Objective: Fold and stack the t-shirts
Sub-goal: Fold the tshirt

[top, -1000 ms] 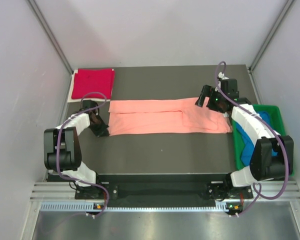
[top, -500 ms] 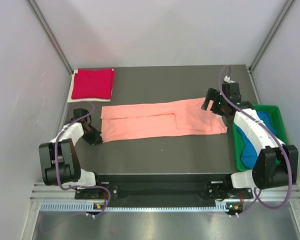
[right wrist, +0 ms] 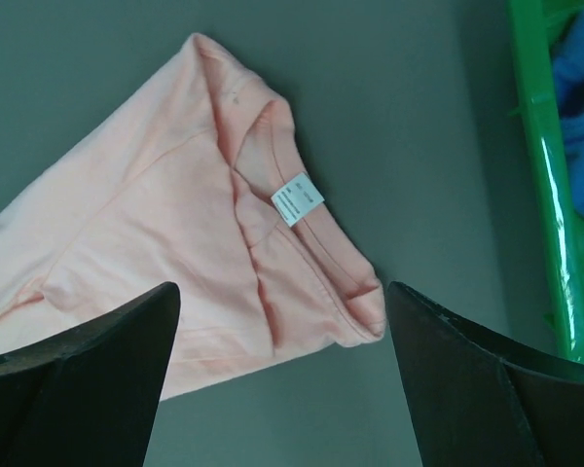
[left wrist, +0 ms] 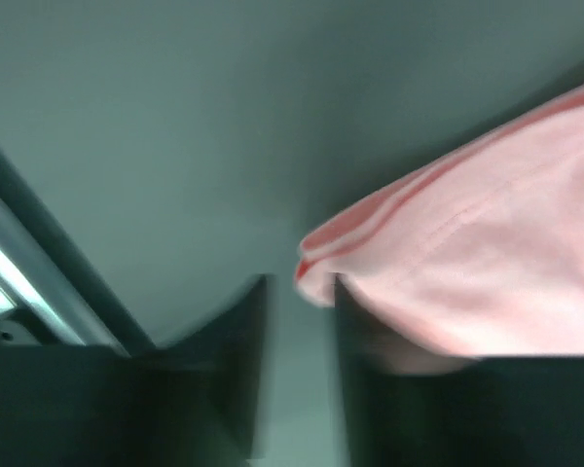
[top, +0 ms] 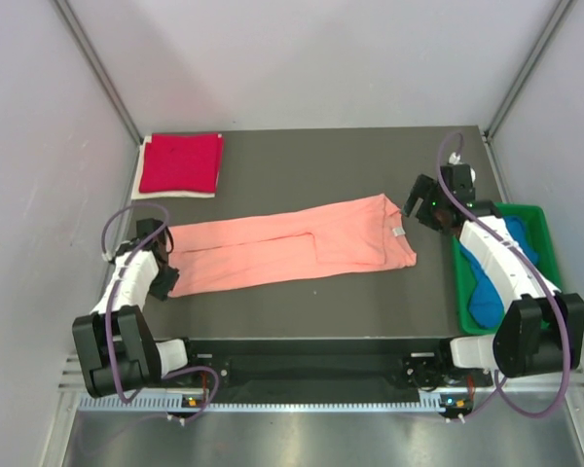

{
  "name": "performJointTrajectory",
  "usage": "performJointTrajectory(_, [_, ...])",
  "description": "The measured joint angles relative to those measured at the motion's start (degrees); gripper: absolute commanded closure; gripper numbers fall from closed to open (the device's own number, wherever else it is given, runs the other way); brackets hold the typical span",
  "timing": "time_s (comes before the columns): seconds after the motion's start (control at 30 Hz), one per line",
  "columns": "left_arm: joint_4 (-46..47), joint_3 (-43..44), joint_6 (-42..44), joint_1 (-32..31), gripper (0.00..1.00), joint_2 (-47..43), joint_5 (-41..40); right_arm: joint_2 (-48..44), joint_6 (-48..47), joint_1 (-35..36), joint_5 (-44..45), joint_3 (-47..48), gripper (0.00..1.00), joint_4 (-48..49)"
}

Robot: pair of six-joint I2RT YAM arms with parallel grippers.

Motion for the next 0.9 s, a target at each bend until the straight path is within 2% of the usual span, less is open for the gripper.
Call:
performJointTrajectory(0.03, [-0.7,0.4,-0.3,0.0,0.35,0.4,-0.8,0.2,2.7,0.0,1.0,-0.2,0.16,-0.8])
performJointTrajectory(0.07, [-1.0,0.8,-0.7,0.1,0.33,0.8,-1.3,0.3,3.4,0.0,1.3,-0.4,0.18,-0.9])
performJointTrajectory(0.2, [-2.5,4.5,-0.7,0.2,0.33,0.9,-3.6,0.6,11.7,0.4,2.0,-3.7,0.23,-2.8])
performJointTrajectory(0.33, [-1.6,9.3,1.4,0.2,0.34,-0.7,-2.9,0.7,17.8,0.8,2.9,-7.9,0.33,-5.2])
performJointTrajectory(0.57, [7.9,10.1,9.0,0.1,0.34,-3.7,17.0,0.4,22.9,1.3,4.5,-11.3,0.47,-5.7])
performJointTrajectory(0.7, [12.4,9.4,10.6,-0.2,0.35,-0.9,27.7,-0.7,25.8,2.2,5.6,-13.9,0.5,-5.4])
performJointTrajectory(0.9, [15.8,6.2,11.8,-0.3,0.34,4.6,31.2,-2.2,28.3,2.6,5.9,-19.0,0.52,-2.6])
